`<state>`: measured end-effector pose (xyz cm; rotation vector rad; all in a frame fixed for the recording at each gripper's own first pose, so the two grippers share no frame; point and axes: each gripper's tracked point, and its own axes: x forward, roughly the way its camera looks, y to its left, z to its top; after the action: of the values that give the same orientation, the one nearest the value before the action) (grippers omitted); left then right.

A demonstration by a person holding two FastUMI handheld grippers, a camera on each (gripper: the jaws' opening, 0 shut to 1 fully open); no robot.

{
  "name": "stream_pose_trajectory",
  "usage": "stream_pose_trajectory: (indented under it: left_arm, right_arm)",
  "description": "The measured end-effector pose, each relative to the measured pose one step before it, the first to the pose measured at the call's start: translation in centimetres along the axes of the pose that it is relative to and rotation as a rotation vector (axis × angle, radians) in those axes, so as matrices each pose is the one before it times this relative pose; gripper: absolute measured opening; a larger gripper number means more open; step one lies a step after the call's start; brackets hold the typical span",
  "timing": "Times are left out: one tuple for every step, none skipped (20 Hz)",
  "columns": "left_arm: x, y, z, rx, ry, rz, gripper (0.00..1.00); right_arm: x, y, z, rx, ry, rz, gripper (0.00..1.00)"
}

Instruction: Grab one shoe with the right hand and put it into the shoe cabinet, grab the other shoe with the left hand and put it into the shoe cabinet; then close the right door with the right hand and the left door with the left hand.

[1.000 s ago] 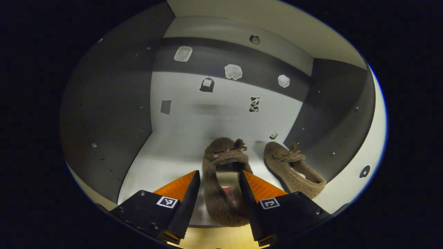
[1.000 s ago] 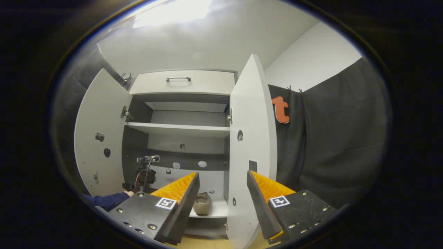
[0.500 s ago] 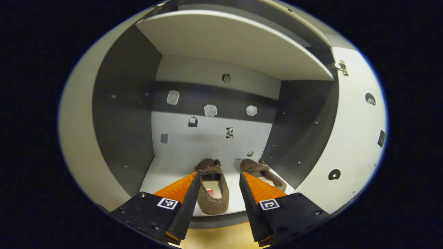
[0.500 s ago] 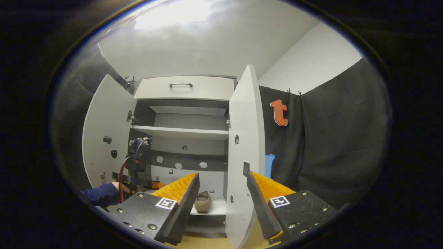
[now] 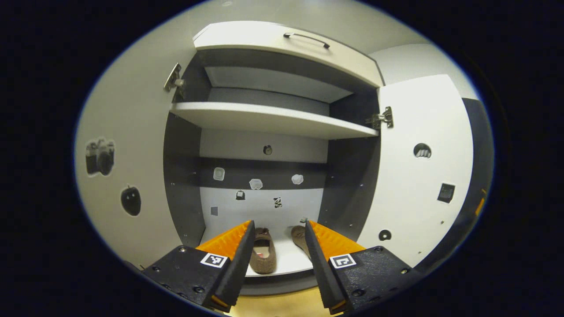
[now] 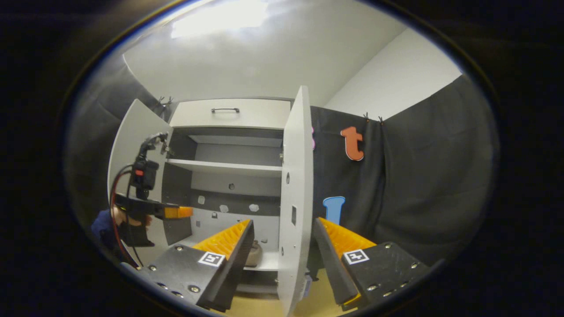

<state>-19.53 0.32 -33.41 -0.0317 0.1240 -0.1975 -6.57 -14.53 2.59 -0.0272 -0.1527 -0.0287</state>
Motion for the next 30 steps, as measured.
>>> stream_pose_trajectory:
  left_arm:
    - [-0.615, -0.441, 0.451, 0.00410, -0.01350, -0.00339, 0.71]
    - [-0.547, -0.493, 0.354, 0.00625, -0.00997, -0.00014, 0.72]
    - [-0.520, -0.348, 0.161, 0.00729, -0.00419, 0.00292, 0.76]
    - [-0.553, -0.361, 0.126, 0.00508, -0.00149, 0.00331, 0.78]
    - [-0.484, -0.487, 0.240, -0.00370, -0.00499, -0.00074, 0.79]
    - [-0.502, -0.541, 0.114, -0.00568, 0.00353, -0.00115, 0.86]
    - [-0.560, -0.159, -0.089, -0.00460, 0.00239, 0.00821, 0.89]
    - [-0.715, -0.141, 0.136, -0.00388, -0.00427, 0.00453, 0.98]
    - [-0.013, -0.026, 0.057, -0.00187, -0.00071, 0.01014, 0.98]
    - [-0.469, -0.018, 0.091, -0.00096, -0.00399, 0.01235, 0.97]
    - [-0.897, -0.111, 0.194, 0.00209, -0.00654, 0.00830, 0.97]
    - [-0.707, -0.056, 0.339, 0.00492, -0.00671, 0.00803, 0.97]
    - [-0.721, -0.007, 0.388, 0.00513, -0.00962, 0.00879, 0.96]
    - [-0.662, 0.005, 0.449, 0.00691, -0.00992, 0.00797, 0.96]
    - [-0.615, 0.103, 0.332, 0.00450, -0.00943, 0.01149, 0.96]
    - [-0.583, 0.237, 0.409, 0.00339, -0.00908, 0.01306, 0.93]
    - [-0.599, 0.156, 0.383, -0.00046, -0.00917, 0.01061, 0.93]
    - [-0.567, 0.172, 0.363, -0.00425, -0.00872, 0.00901, 0.96]
    - [-0.556, 0.219, 0.215, -0.00446, -0.00581, 0.00942, 0.96]
    - [-0.494, 0.422, 0.276, -0.00071, -0.00643, 0.01253, 0.96]
    - [-0.481, 0.498, 0.237, 0.00334, -0.00749, 0.01660, 0.96]
    - [-0.420, 0.710, 0.157, 0.00457, -0.00301, 0.02080, 0.93]
    - [-0.456, 0.614, 0.027, 0.00450, -0.00032, 0.02196, 0.96]
    - [-0.342, 0.672, 0.066, 0.00092, 0.00140, 0.02010, 0.96]
    - [-0.287, 0.520, 0.000, -0.00046, 0.00164, 0.01719, 0.96]
    - [-0.447, 0.549, 0.014, 0.00141, 0.00690, 0.01400, 0.93]
    - [-0.510, 0.478, -0.065, 0.00345, 0.00386, 0.01324, 0.96]
    - [-0.364, 0.546, 0.191, 0.00458, -0.00285, 0.01342, 0.96]
    - [-0.400, 0.410, 0.241, 0.00656, -0.00479, 0.01137, 0.96]
    - [-0.365, 0.429, 0.213, 0.00502, -0.00322, 0.00999, 0.96]
  right_arm:
    - [-0.073, -0.605, -0.015, 0.00569, 0.00393, 0.00052, 0.82]
    - [0.010, -0.719, -0.113, 0.00766, 0.00521, -0.00243, 0.82]
    - [-0.028, -0.670, -0.119, 0.00510, 0.00517, -0.00202, 0.82]
    - [0.037, -0.681, -0.185, 0.00079, 0.00173, -0.00392, 0.82]
    - [0.083, -0.603, -0.050, -0.00129, 0.00035, -0.00165, 0.82]
    - [0.232, -0.494, -0.179, -0.00110, 0.00374, -0.00041, 0.82]
    - [0.178, -0.575, -0.178, -0.00299, 0.00501, -0.00018, 0.82]
    - [0.348, -0.566, -0.227, -0.00398, 0.00460, 0.00001, 0.82]
    - [0.234, -0.476, -0.113, -0.00377, 0.00357, 0.00020, 0.83]
    - [0.287, -0.468, -0.163, -0.00181, 0.00419, -0.00010, 0.90]
    - [0.258, -0.494, -0.221, 0.00035, 0.00426, -0.00345, 0.92]
    - [0.417, -0.575, -0.093, 0.00493, -0.00097, -0.00486, 0.95]
    - [0.256, -0.545, -0.063, 0.00818, -0.00021, -0.00687, 0.95]
    - [0.383, -0.454, -0.361, 0.00540, 0.00644, -0.00560, 0.94]
    - [0.394, -0.429, -0.522, 0.00109, 0.01219, -0.00765, 0.94]
    - [0.442, -0.305, -0.548, -0.00170, 0.01561, -0.00062, 0.96]
    - [0.359, -0.032, -0.583, -0.00167, 0.01661, 0.00564, 0.96]
    - [0.486, 0.031, -0.457, 0.00011, 0.01276, 0.00460, 0.94]
    - [0.529, -0.002, -0.448, -0.00027, 0.01319, 0.00469, 0.94]
    - [0.464, 0.016, -0.537, -0.00067, 0.01258, 0.00200, 0.94]
    - [0.583, 0.062, -0.489, 0.00223, 0.01404, 0.00365, 0.96]
    - [0.318, 0.352, -0.477, 0.00772, 0.01376, 0.01195, 0.96]
    - [0.190, 0.075, -0.289, 0.00780, 0.00931, 0.00112, 0.96]
    - [0.335, -0.088, -0.264, 0.00607, 0.00494, 0.00293, 0.93]
    - [0.120, 0.098, 0.015, 0.01124, 0.00248, 0.01183, 0.95]
    - [0.037, 0.354, -0.062, 0.00830, 0.00633, 0.01854, 0.95]
    - [-0.067, 0.391, -0.010, -0.00216, 0.00680, 0.02019, 0.95]
    - [0.131, 0.269, 0.051, -0.01009, 0.00177, 0.01675, 0.96]
    - [-0.093, 0.336, 0.066, -0.01900, -0.00222, 0.01358, 0.96]
    - [0.051, 0.469, 0.184, -0.01764, -0.00396, 0.01234, 0.95]
